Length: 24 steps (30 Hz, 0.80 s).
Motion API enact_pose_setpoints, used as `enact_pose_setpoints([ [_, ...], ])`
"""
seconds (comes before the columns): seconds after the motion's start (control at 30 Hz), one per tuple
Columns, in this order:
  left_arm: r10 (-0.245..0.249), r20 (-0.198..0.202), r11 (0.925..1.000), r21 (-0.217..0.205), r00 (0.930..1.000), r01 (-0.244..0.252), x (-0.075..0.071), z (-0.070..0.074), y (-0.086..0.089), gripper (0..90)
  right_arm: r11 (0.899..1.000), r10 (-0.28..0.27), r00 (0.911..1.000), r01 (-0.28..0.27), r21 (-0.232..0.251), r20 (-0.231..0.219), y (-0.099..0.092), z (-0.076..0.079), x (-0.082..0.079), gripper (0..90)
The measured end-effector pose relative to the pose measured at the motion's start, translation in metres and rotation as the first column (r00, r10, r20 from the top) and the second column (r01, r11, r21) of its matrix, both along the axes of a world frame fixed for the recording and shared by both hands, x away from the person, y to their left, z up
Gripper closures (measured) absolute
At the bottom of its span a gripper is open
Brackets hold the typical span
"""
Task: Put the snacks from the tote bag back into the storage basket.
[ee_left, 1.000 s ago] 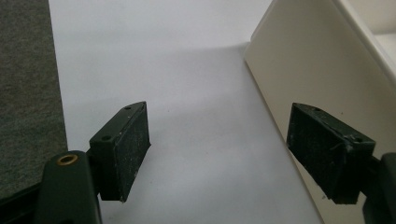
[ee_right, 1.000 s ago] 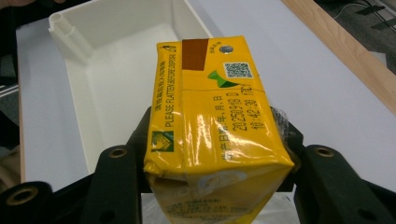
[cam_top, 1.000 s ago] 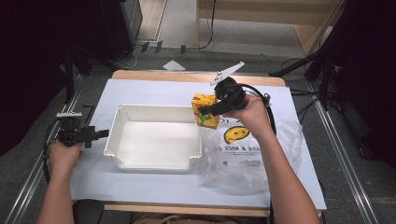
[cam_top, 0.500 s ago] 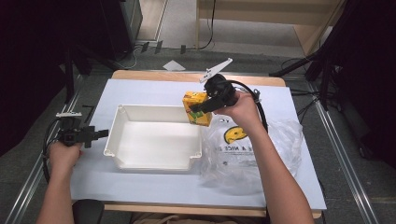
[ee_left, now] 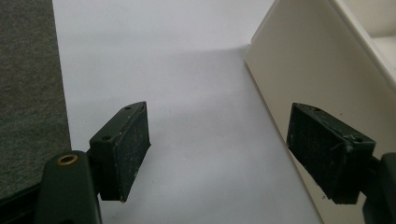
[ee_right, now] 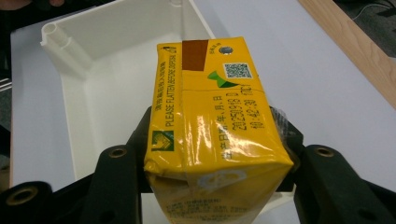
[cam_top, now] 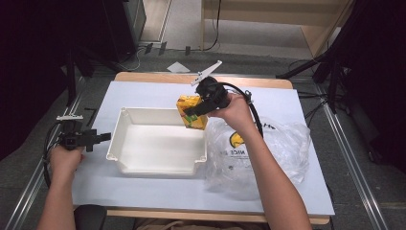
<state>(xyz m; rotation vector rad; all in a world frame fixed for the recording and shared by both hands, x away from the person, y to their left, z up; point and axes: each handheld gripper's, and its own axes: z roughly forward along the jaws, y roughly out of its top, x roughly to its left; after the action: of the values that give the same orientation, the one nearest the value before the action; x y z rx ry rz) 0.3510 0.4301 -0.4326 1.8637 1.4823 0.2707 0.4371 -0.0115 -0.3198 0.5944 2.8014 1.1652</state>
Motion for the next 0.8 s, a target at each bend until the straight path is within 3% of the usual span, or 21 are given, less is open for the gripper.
enact_pose_setpoints([
  [0.8, 0.003, 0.002, 1.0, -0.006, 1.0, -0.003, 0.0, 0.0, 0.001, 22.6, 0.998, -0.008, 0.9994, 0.006, -0.057, -0.034, 0.029, -0.035, 0.016, 51.8],
])
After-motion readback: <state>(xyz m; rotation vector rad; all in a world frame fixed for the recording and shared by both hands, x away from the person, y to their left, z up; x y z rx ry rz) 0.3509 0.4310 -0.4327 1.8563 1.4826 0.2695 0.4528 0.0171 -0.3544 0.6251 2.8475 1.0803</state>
